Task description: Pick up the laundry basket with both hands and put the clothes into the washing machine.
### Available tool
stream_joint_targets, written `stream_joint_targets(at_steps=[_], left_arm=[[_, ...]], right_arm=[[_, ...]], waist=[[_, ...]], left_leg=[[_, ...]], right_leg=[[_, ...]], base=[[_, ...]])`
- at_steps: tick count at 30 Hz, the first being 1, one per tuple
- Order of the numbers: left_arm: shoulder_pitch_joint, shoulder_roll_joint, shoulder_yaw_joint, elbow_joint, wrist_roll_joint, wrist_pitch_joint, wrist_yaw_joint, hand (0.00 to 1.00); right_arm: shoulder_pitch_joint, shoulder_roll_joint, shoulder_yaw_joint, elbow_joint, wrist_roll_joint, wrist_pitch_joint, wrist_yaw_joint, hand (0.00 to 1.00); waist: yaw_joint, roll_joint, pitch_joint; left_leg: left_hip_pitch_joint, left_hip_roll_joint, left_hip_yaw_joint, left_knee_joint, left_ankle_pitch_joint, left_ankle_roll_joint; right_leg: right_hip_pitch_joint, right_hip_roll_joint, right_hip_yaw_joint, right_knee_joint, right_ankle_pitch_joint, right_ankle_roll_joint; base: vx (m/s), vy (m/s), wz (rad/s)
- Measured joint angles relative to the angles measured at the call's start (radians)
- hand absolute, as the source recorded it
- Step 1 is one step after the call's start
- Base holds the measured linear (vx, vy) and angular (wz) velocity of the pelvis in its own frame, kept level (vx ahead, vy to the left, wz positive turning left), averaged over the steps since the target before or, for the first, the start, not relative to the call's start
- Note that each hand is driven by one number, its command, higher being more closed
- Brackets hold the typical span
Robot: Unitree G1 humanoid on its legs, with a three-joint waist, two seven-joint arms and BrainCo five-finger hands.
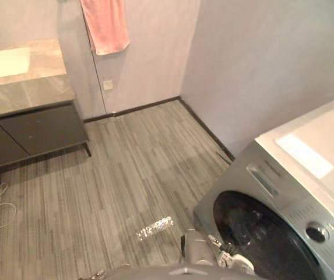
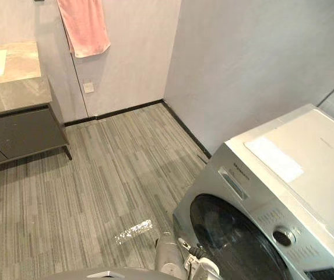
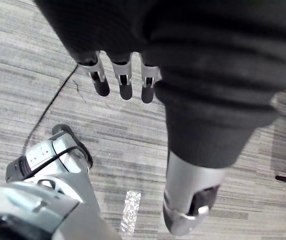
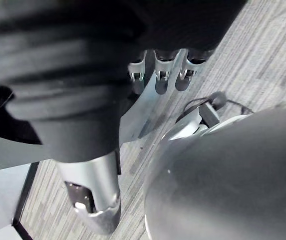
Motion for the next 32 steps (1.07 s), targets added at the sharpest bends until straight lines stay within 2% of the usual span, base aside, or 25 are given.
stream_joint_targets(at_steps=[1, 2, 3, 4, 5, 6, 7, 8, 9, 10, 11, 12, 13, 14, 16, 17, 18, 19, 20, 21, 23, 24, 26, 29, 32], left_arm=[[-0.023, -0.002, 0.0, 0.0, 0.001, -0.002, 0.003, 0.0], [-0.037, -0.001, 0.001, -0.004, 0.004, -0.007, 0.004, 0.0], [-0.053, -0.003, 0.001, -0.002, 0.005, -0.009, 0.007, 0.0], [-0.078, -0.03, -0.01, -0.002, 0.01, -0.009, 0.007, 0.0], [-0.09, -0.066, -0.013, -0.005, 0.013, -0.011, 0.007, 0.0], [-0.092, -0.082, -0.014, -0.006, 0.013, -0.013, 0.007, 0.0], [-0.104, -0.092, -0.031, -0.01, 0.012, -0.017, 0.006, 0.0], [-0.118, -0.097, -0.048, -0.01, 0.004, -0.016, 0.008, 0.0], [-0.123, -0.106, -0.053, -0.022, 0.0, -0.017, 0.008, 0.0], [-0.116, -0.106, -0.06, -0.032, -0.001, -0.02, 0.009, 0.0], [-0.112, -0.094, -0.068, -0.035, -0.001, -0.019, 0.011, 0.0], [-0.111, -0.086, -0.071, -0.035, -0.001, -0.018, 0.012, 0.0], [-0.116, -0.074, -0.085, -0.037, -0.001, -0.018, 0.012, 0.0], [-0.118, -0.068, -0.089, -0.039, 0.0, -0.018, 0.012, 0.0], [-0.118, -0.059, -0.088, -0.039, 0.0, -0.017, 0.017, 0.0], [-0.116, -0.054, -0.089, -0.038, 0.001, -0.017, 0.022, 0.0], [-0.114, -0.053, -0.09, -0.031, 0.004, -0.016, 0.029, 0.0], [-0.115, -0.055, -0.093, -0.018, 0.005, -0.017, 0.029, 0.0], [-0.115, -0.029, -0.089, -0.007, 0.009, -0.015, 0.029, 0.0], [-0.113, -0.01, -0.084, -0.006, 0.022, -0.016, 0.03, 0.0], [-0.106, 0.018, -0.087, 0.018, 0.041, -0.014, 0.033, 0.0], [-0.103, 0.02, -0.089, 0.027, 0.049, -0.015, 0.032, 0.0], [-0.105, 0.025, -0.099, 0.047, 0.077, -0.015, 0.029, 0.0], [-0.105, 0.036, -0.133, 0.068, 0.086, -0.015, 0.029, 0.0], [-0.105, 0.039, -0.163, 0.082, 0.087, -0.016, 0.029, 0.0]], right_arm=[[0.0, 0.001, 0.009, 0.0, -0.002, 0.003, 0.0, 0.0], [0.003, 0.004, 0.024, 0.001, -0.004, 0.005, 0.001, 0.0], [0.004, 0.004, 0.02, 0.001, -0.001, 0.007, 0.003, 0.0], [-0.014, -0.018, 0.033, 0.0, -0.009, 0.009, 0.005, 0.0], [-0.026, -0.031, 0.043, 0.003, -0.032, 0.018, 0.009, 0.0], [-0.029, -0.043, 0.056, 0.001, -0.043, 0.044, 0.05, 0.0], [-0.046, -0.07, 0.09, 0.01, -0.045, 0.11, 0.134, 0.0], [-0.051, -0.082, 0.109, 0.012, -0.057, 0.13, 0.163, 0.0], [-0.049, -0.081, 0.113, 0.006, -0.082, 0.11, 0.149, 0.0], [-0.042, -0.063, 0.079, -0.004, -0.077, 0.068, 0.104, 0.0], [-0.04, -0.038, 0.063, -0.016, -0.067, 0.053, 0.08, 0.0], [-0.042, -0.032, 0.068, -0.016, -0.064, 0.053, 0.08, 0.0], [-0.044, -0.003, 0.055, -0.019, -0.063, 0.041, 0.061, 0.0], [-0.045, 0.006, 0.032, -0.019, -0.061, 0.031, 0.046, 0.0], [-0.041, 0.01, -0.009, -0.009, -0.038, 0.026, 0.019, 0.0], [-0.04, 0.01, -0.054, 0.013, -0.03, 0.025, 0.005, 0.0], [-0.028, 0.008, -0.085, 0.015, -0.023, 0.023, -0.003, 0.0], [-0.024, 0.007, -0.092, 0.02, -0.022, 0.021, -0.004, 0.0], [-0.022, 0.02, -0.098, 0.03, -0.023, 0.021, -0.004, 0.0], [-0.02, 0.034, -0.111, 0.037, -0.022, 0.021, -0.003, 0.0], [-0.006, 0.05, -0.135, 0.081, -0.022, 0.02, -0.004, 0.0], [-0.001, 0.05, -0.146, 0.095, -0.017, 0.02, -0.003, 0.0], [0.003, 0.042, -0.157, 0.114, -0.004, 0.012, -0.003, 0.0], [-0.001, 0.012, -0.156, 0.142, -0.005, 0.009, -0.002, 0.0], [-0.002, -0.018, -0.154, 0.17, -0.005, 0.009, -0.002, 0.0]], waist=[[0.006, 0.0, 0.0], [0.002, -0.01, -0.006], [0.0, -0.014, -0.008], [-0.001, 0.037, -0.003], [0.0, 0.067, -0.011], [0.001, 0.073, -0.015], [-0.001, 0.091, -0.023], [0.001, 0.095, -0.017], [-0.003, 0.105, -0.014], [-0.002, 0.108, -0.015], [0.002, 0.097, -0.014], [0.008, 0.091, -0.013], [0.018, 0.082, -0.01], [0.017, 0.079, -0.009], [0.014, 0.069, -0.003], [0.012, 0.06, 0.002], [0.008, 0.063, 0.0], [0.009, 0.063, -0.005], [0.008, 0.028, -0.004], [0.008, 0.002, -0.007], [-0.005, -0.029, -0.029], [-0.013, -0.035, -0.037], [-0.021, -0.029, -0.045], [-0.029, -0.015, -0.056], [-0.034, 0.003, -0.059]], left_leg=[[0.016, 0.027, -0.012, -0.003, -0.03, -0.021], [0.025, 0.044, -0.015, 0.001, -0.055, -0.048], [0.035, 0.063, -0.011, 0.003, -0.065, -0.061], [0.031, 0.11, 0.009, 0.033, -0.061, -0.076], [0.022, 0.148, 0.042, 0.065, -0.046, -0.097], [0.011, 0.162, 0.052, 0.087, -0.034, -0.1], [-0.018, 0.171, 0.057, 0.147, 0.0, -0.105], [-0.042, 0.171, 0.057, 0.206, 0.035, -0.108], [-0.067, 0.17, 0.06, 0.271, 0.07, -0.117], [-0.099, 0.174, 0.092, 0.378, 0.129, -0.115], [-0.14, 0.191, 0.147, 0.493, 0.206, -0.113], [-0.163, 0.204, 0.182, 0.543, 0.249, -0.117], [-0.217, 0.233, 0.264, 0.628, 0.239, -0.122], [-0.257, 0.25, 0.322, 0.652, 0.189, -0.125], [-0.303, 0.265, 0.46, 0.603, 0.081, -0.128], [-0.295, 0.266, 0.558, 0.468, 0.058, -0.131], [-0.278, 0.272, 0.639, 0.294, 0.086, -0.126], [-0.254, 0.259, 0.662, 0.246, 0.07, -0.127], [-0.221, 0.208, 0.671, 0.157, 0.093, -0.115], [-0.207, 0.179, 0.672, 0.105, 0.12, -0.108], [-0.179, 0.126, 0.66, -0.007, 0.18, -0.094], [-0.165, 0.107, 0.655, -0.057, 0.206, -0.089], [-0.14, 0.076, 0.647, -0.157, 0.263, -0.083], [-0.112, 0.061, 0.641, -0.249, 0.32, -0.079], [-0.083, 0.056, 0.631, -0.307, 0.353, -0.08]], right_leg=[[0.018, 0.02, 0.019, -0.068, 0.018, -0.002], [0.044, 0.019, 0.016, -0.107, 0.072, 0.005], [0.046, 0.027, 0.001, -0.085, 0.102, 0.05], [0.045, 0.057, -0.046, -0.043, 0.064, 0.024], [0.047, 0.084, -0.078, -0.018, 0.028, -0.007], [0.049, 0.093, -0.092, -0.01, 0.013, -0.019], [0.071, 0.1, -0.118, -0.012, -0.003, -0.038], [0.102, 0.1, -0.138, -0.036, -0.006, -0.043], [0.151, 0.101, -0.161, -0.068, -0.008, -0.046], [0.218, 0.107, -0.191, -0.104, -0.014, -0.056], [0.269, 0.114, -0.209, -0.122, -0.022, -0.068], [0.286, 0.115, -0.211, -0.13, -0.024, -0.072], [0.313, 0.112, -0.219, -0.156, -0.026, -0.075], [0.328, 0.103, -0.233, -0.17, -0.026, -0.075], [0.36, 0.072, -0.259, -0.192, -0.026, -0.074], [0.381, 0.047, -0.279, -0.192, -0.026, -0.065], [0.385, 0.039, -0.293, -0.182, -0.037, -0.035], [0.378, 0.034, -0.288, -0.173, -0.046, -0.023], [0.363, 0.001, -0.281, -0.169, -0.049, -0.018], [0.359, -0.018, -0.278, -0.183, -0.041, -0.021], [0.363, -0.043, -0.264, -0.233, -0.015, -0.022], [0.366, -0.049, -0.25, -0.257, -0.006, -0.022], [0.368, -0.058, -0.243, -0.304, 0.016, -0.022], [0.368, -0.058, -0.242, -0.334, 0.035, -0.017], [0.382, -0.055, -0.254, -0.347, 0.036, -0.017]], base=[[0.45, -0.44, 0.46], [0.46, -0.464, 0.56], [0.44, -0.487, 0.64], [0.52, -0.566, 0.45], [0.51, -0.556, 0.35], [0.52, -0.509, 0.33], [0.33, -0.304, 0.44], [0.38, -0.334, 0.66], [0.32, -0.277, 0.75], [0.33, -0.281, 0.66], [0.23, -0.19, 0.38], [0.17, -0.133, 0.16], [0.09, -0.075, 0.19], [0.09, -0.048, 0.34], [0.07, 0.044, 0.5], [0.08, 0.131, 0.67], [0.07, 0.142, 0.57], [0.07, 0.153, 0.48], [0.04, 0.142, 0.26], [0.02, 0.125, 0.27], [-0.01, 0.091, 0.27], [-0.01, 0.097, 0.26], [-0.03, 0.082, 0.14], [-0.03, 0.036, 0.05], [-0.03, -0.006, 0.1]])
